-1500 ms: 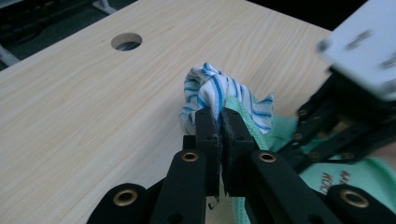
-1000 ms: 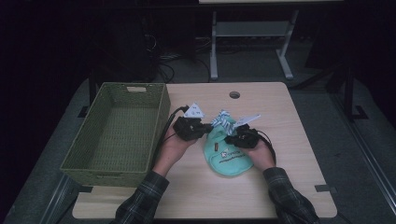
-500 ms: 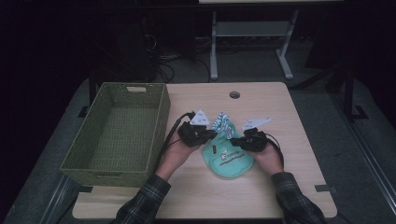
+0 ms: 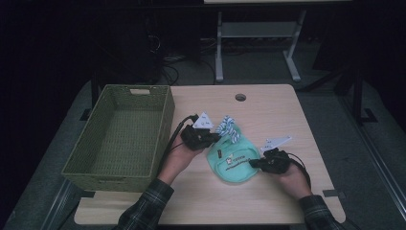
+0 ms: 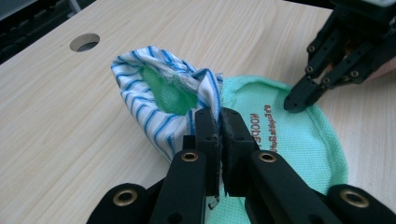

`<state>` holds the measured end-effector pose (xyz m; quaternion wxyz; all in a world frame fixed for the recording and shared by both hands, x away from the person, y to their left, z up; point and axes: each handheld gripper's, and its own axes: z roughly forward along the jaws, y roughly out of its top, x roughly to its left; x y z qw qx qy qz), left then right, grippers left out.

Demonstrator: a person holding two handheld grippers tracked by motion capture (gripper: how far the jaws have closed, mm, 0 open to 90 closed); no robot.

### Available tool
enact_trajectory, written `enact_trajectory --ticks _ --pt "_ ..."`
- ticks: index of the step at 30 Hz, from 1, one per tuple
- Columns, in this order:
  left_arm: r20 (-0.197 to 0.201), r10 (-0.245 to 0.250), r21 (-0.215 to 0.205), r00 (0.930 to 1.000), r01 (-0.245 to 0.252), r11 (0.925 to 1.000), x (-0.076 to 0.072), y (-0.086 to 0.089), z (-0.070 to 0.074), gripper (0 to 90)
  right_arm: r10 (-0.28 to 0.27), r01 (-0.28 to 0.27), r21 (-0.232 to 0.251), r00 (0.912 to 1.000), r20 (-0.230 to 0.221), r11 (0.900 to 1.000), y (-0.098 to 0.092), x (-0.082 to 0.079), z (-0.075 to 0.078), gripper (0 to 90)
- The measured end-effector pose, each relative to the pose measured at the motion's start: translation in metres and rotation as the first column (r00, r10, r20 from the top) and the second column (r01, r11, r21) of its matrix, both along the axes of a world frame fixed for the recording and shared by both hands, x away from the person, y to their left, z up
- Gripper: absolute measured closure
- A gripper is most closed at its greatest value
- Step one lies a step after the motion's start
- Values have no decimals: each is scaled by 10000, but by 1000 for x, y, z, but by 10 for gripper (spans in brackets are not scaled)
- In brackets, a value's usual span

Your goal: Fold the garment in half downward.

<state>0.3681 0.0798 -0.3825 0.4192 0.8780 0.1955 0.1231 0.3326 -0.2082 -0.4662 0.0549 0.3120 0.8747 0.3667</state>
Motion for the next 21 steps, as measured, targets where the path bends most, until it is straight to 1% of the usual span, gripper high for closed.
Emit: enact_trajectory --ticks 2,3,5,6,7,10,13,14,16,18,19,21 --pt "30 -32 30 10000 32 10000 0 1 1 867 15 -16 -24 9999 -104 10000 1 -1 -3 899" --pt "66 -70 36 10000 70 10000 0 1 1 868 -12 15 104 9998 -196 9999 1 -2 -3 899" --pt "224 -152 114 9996 149 9998 -2 2 1 867 -25 26 55 9998 -173 10000 3 -1 -3 900" --pt "256 -176 118 9995 173 9998 -3 2 1 867 -47 49 115 9999 -152 9999 5 -1 -4 900" --pt "250 -221 67 9994 220 9997 -4 2 1 867 -74 77 135 9998 -208 9999 6 -1 -4 900" --pt "233 -387 -67 9990 389 9992 -9 1 2 867 -42 43 98 10000 -72 9999 11 1 -4 900" --pt "189 -615 -202 9979 619 9979 -15 -1 3 867 -78 79 91 9999 -110 9999 15 2 -4 900" --pt "177 -764 -238 9969 768 9968 -18 -2 3 867 -26 26 47 10000 -15 10000 16 3 -4 900" --pt "137 -1001 -372 9949 1006 9942 -23 -5 2 867 -8 8 8 10000 16 10000 17 3 -4 900" --pt "118 -1192 -421 9928 1196 9919 -29 -8 1 867 -10 9 45 10000 31 10000 17 3 -4 900" --pt "68 -1360 -380 9907 1362 9900 -33 -11 -1 867 -12 12 57 10000 28 10000 17 3 -4 900" --pt "-8 -1479 -459 9890 1477 9880 -37 -13 -4 867 -3 3 67 10000 34 10000 17 3 -4 900"
